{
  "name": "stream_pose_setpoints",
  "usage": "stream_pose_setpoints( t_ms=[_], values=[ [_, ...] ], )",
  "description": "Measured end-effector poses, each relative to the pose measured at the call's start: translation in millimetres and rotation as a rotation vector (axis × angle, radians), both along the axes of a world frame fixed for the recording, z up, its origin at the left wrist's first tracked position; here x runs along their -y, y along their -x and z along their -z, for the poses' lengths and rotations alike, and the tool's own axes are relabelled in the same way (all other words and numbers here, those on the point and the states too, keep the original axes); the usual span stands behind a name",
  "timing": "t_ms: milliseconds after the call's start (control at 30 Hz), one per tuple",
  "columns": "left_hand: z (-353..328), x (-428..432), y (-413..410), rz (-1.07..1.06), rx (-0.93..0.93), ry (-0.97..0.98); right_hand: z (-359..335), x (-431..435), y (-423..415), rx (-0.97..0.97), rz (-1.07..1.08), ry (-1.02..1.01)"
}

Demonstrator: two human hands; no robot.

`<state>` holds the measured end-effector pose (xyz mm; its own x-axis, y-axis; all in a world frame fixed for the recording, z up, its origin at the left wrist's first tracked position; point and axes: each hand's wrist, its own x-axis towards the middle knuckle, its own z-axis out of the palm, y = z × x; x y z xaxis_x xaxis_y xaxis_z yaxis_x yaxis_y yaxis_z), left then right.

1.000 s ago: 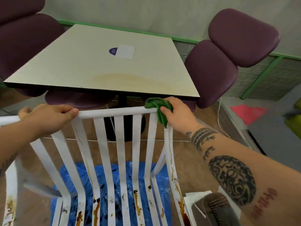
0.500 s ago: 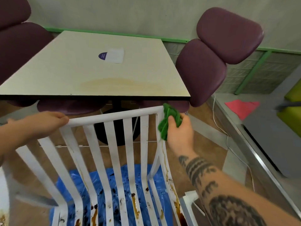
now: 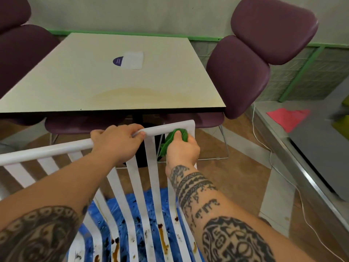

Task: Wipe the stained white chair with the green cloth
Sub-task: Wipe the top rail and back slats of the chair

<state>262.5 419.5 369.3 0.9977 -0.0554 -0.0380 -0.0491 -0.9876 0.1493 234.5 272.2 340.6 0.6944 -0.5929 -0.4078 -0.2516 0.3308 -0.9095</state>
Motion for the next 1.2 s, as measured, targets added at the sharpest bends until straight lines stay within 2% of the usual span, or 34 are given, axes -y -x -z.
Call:
stream_pose_setpoints(
  t_ms=[167, 333, 433, 600, 700, 800, 867, 967, 1100, 1200],
  values=[
    [-3, 0, 2, 0.0, 0.007, 0.042, 4, 4, 11, 0.1, -0.052, 0.067],
    [-3, -1, 2, 0.002, -0.015, 0.052, 37, 16, 58, 0.155, -0.315, 0.409],
    [-5, -1, 2, 0.007, -0.019, 0.06, 47, 18, 63, 0.122, -0.211, 0.482],
    [-5, 1, 0, -0.013, -0.013, 0.021, 36, -5, 18, 0.224, -0.2, 0.668],
    [-4, 1, 1, -0.011, -0.025, 0.024, 58, -9, 20, 0.118, -0.181, 0.693],
    [-5, 0, 3, -0.004, -0.035, 0.035, 92, -4, 38, -0.118, -0.291, 0.542],
    [-7, 1, 3, 0.004, -0.016, 0.034, 96, 2, 47, -0.136, -0.336, 0.538],
    [-6, 0, 2, 0.009, -0.019, 0.019, 72, 13, 53, 0.019, -0.275, 0.679],
    [-5, 1, 3, 0.008, -0.014, 0.025, 33, 41, 53, 0.385, -0.149, 0.881],
    [-5, 0, 3, 0.007, -0.011, 0.025, 30, 62, 30, 0.452, -0.226, 1.093]
  ],
)
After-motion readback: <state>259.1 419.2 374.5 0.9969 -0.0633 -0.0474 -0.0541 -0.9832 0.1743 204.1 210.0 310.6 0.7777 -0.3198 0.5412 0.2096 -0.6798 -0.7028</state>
